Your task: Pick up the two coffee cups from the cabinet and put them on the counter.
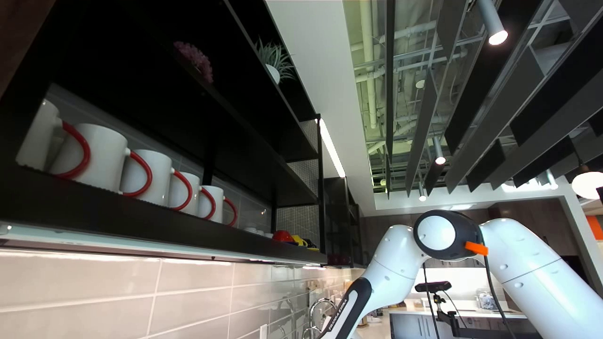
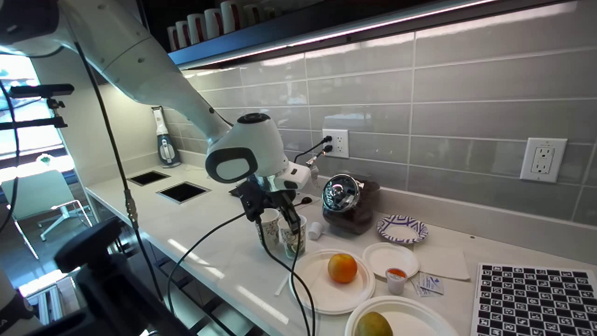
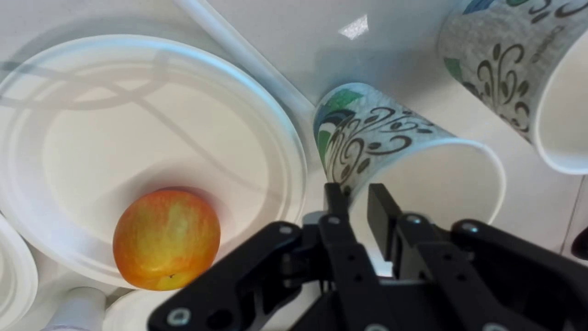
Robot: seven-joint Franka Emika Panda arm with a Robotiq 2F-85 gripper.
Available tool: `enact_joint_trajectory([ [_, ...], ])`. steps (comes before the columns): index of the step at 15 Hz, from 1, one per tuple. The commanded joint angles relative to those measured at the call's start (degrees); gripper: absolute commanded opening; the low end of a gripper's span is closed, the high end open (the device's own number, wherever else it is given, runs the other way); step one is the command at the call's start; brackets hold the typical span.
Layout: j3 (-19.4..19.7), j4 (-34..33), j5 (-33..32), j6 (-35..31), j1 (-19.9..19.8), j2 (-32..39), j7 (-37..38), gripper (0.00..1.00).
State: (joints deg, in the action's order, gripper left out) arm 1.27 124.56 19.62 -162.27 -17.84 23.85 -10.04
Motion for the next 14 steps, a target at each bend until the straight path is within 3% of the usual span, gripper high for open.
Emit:
enact_joint_trajectory([
  [1, -0.14, -0.60, -0.42, -0.41, -0.14, 0.48, 1.48, 0.52],
  [8, 1.06, 0.82, -1.77, -1.50, 0.82, -1.30, 2.67, 1.00],
  [14, 2.97, 2.77, -6.43, -0.85, 2.66, -5.08, 2.14, 1.00],
])
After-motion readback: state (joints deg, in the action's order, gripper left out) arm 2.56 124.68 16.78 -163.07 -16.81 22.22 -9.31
